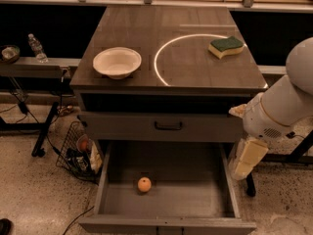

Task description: Pick orange from middle drawer and place on counter

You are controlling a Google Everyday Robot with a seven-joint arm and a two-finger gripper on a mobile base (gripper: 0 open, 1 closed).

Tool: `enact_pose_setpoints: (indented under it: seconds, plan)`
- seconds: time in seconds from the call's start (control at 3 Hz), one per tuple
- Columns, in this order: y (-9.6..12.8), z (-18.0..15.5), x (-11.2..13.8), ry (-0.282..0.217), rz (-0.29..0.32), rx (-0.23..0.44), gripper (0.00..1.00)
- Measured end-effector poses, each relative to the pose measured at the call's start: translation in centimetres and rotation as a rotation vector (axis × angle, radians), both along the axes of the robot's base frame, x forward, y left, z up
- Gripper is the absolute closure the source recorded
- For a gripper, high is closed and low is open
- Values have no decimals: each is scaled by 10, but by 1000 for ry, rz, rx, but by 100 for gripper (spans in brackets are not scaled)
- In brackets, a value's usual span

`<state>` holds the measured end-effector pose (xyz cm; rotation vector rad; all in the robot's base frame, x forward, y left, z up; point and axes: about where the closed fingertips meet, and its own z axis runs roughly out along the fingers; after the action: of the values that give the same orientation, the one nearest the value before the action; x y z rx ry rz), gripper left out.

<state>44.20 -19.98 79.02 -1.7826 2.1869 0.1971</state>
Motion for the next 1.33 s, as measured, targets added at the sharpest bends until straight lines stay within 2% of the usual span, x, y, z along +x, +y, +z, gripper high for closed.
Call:
enact_pose_setpoints:
  seconds: [0.33, 0.67, 1.0, 1.33]
  plan:
    - [0, 0, 0, 0, 0, 0, 0]
    - [8, -26, -7, 40, -28, 54, 0]
    - [34, -81, -21, 96, -55, 154, 0]
    - [70, -158, -23, 126, -74, 279, 0]
